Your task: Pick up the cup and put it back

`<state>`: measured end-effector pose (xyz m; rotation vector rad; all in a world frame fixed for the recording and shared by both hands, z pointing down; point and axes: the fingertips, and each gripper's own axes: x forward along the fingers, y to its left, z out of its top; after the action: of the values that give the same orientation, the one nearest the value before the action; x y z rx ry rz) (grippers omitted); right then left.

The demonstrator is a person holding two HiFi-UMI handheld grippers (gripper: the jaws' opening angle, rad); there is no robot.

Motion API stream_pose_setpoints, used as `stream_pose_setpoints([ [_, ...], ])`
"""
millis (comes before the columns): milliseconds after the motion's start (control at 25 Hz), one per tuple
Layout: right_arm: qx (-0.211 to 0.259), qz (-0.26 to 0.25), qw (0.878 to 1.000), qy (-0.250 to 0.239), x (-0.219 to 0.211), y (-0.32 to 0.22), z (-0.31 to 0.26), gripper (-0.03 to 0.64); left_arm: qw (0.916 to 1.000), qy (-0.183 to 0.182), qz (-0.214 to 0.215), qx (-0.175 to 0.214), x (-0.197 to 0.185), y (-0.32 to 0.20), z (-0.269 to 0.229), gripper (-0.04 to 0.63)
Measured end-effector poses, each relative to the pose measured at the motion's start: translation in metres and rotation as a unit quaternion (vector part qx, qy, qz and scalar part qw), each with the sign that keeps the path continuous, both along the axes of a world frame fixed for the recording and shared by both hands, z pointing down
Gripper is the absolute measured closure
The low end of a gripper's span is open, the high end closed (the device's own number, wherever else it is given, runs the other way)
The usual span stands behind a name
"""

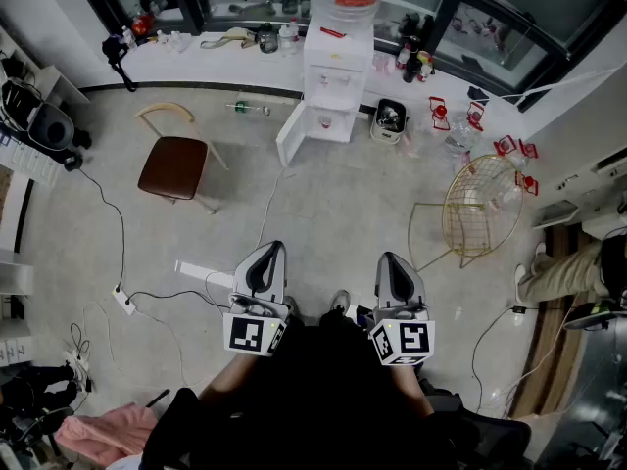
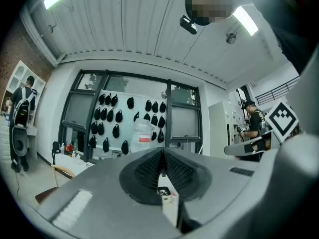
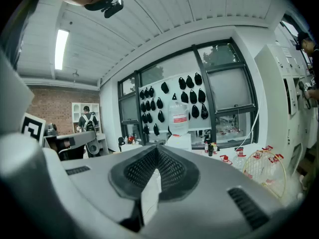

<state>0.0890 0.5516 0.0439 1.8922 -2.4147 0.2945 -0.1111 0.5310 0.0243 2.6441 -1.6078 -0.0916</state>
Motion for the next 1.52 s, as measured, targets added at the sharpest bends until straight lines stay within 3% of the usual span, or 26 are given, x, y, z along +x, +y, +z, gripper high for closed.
stream_pose_setpoints([
  [520, 0.007, 0.001, 1.000, 0.002, -0.005, 0.002, -0.001, 0.623, 1.0000, -0.003, 0.007, -0.005, -0.003, 0.000, 0.005, 0.588],
  [640, 0.012, 0.003, 1.000, -0.017, -0.005, 0.000, -0.001, 0.621, 0.9999, 0.000, 0.009, -0.005, -0.004, 0.000, 0.003, 0.588],
  [680, 0.008, 0.002, 1.000, -0.022, -0.005, -0.002, 0.001, 0.591, 1.0000, 0.002, 0.009, -0.004, -0.004, -0.001, 0.002, 0.588],
  [760, -0.005, 0.000, 1.000, -0.020, -0.006, -0.006, 0.008, 0.426, 1.0000, 0.004, 0.008, -0.002, -0.005, -0.001, 0.001, 0.588],
  [840, -0.014, -0.001, 1.000, -0.013, -0.008, -0.007, 0.016, 0.393, 1.0000, 0.004, 0.008, -0.002, -0.007, 0.000, 0.002, 0.588],
  [1520, -0.016, 0.018, 1.000, -0.016, -0.059, -0.006, 0.025, 0.385, 0.9992, -0.001, 0.038, -0.006, -0.055, -0.002, 0.016, 0.588],
])
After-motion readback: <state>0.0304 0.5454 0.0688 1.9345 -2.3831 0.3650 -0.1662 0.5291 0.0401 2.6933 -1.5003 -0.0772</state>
